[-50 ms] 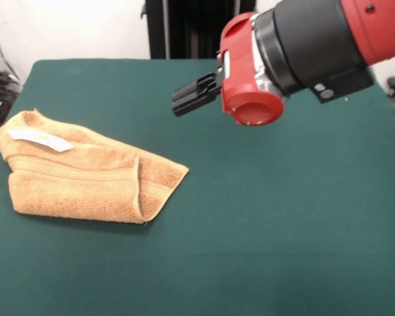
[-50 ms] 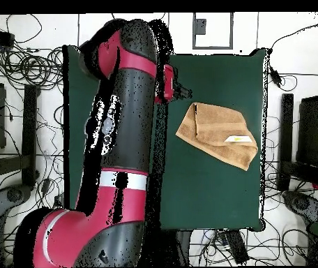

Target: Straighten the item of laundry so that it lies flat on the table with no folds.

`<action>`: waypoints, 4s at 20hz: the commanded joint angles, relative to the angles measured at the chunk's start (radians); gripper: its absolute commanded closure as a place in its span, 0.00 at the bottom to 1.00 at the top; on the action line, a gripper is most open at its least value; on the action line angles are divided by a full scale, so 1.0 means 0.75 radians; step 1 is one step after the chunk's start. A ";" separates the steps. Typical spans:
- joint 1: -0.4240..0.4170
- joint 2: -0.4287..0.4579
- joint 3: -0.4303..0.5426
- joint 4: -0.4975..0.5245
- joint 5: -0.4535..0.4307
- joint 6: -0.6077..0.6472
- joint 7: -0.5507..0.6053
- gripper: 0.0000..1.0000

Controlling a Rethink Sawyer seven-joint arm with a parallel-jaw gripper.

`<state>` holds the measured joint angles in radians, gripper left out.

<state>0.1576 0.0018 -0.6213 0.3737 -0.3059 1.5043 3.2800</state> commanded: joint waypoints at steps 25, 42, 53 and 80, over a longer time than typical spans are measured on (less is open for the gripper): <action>0.115 0.275 0.061 0.402 0.015 -0.464 0.790 1.00; 0.126 0.426 -0.120 0.218 -0.023 -0.217 0.724 1.00; 0.104 0.478 -0.186 0.188 0.022 -0.226 0.772 1.00; 0.064 0.505 -0.140 0.169 0.063 -0.275 0.716 1.00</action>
<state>0.2051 0.3474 -0.7709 0.5116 -0.3147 1.2780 3.5316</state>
